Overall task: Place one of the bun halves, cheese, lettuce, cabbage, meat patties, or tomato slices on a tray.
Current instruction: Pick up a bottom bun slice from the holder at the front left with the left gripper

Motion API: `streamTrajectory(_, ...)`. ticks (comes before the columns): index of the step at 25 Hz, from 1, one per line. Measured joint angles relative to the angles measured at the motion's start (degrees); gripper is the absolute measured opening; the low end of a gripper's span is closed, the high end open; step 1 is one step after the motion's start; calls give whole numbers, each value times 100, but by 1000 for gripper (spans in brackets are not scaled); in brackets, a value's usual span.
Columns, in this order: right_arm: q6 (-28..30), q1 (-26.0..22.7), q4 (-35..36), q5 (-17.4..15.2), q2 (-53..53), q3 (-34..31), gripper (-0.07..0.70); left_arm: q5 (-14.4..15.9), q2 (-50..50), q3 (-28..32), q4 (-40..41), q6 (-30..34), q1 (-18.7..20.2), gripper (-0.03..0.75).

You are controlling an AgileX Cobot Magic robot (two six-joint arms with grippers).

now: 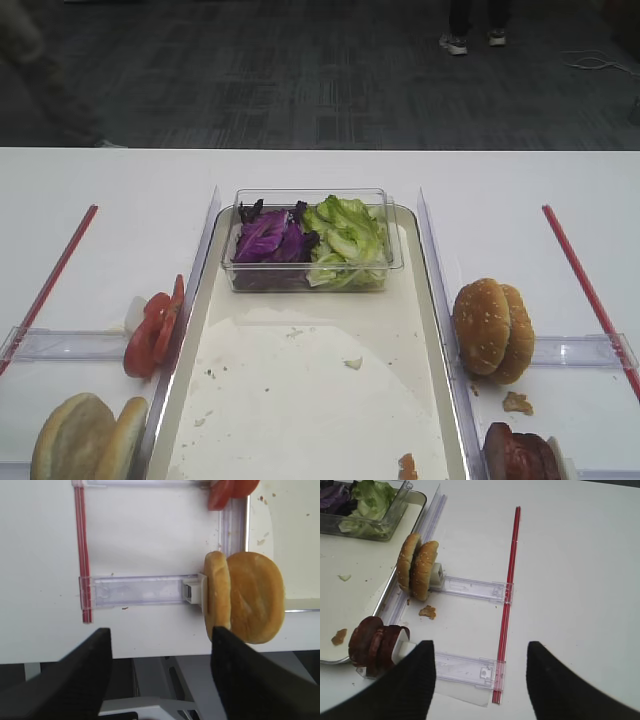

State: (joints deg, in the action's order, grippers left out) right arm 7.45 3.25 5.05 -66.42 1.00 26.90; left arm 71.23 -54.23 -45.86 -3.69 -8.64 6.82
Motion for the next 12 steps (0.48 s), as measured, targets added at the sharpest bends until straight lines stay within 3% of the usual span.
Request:
streamTrajectory(6, 0, 0, 0, 0, 0, 0, 427, 0, 0, 0, -10, -22, 22, 412)
streamTrajectory(12, 0, 0, 0, 0, 0, 0, 427, 0, 0, 0, -24, -110, 466, 412)
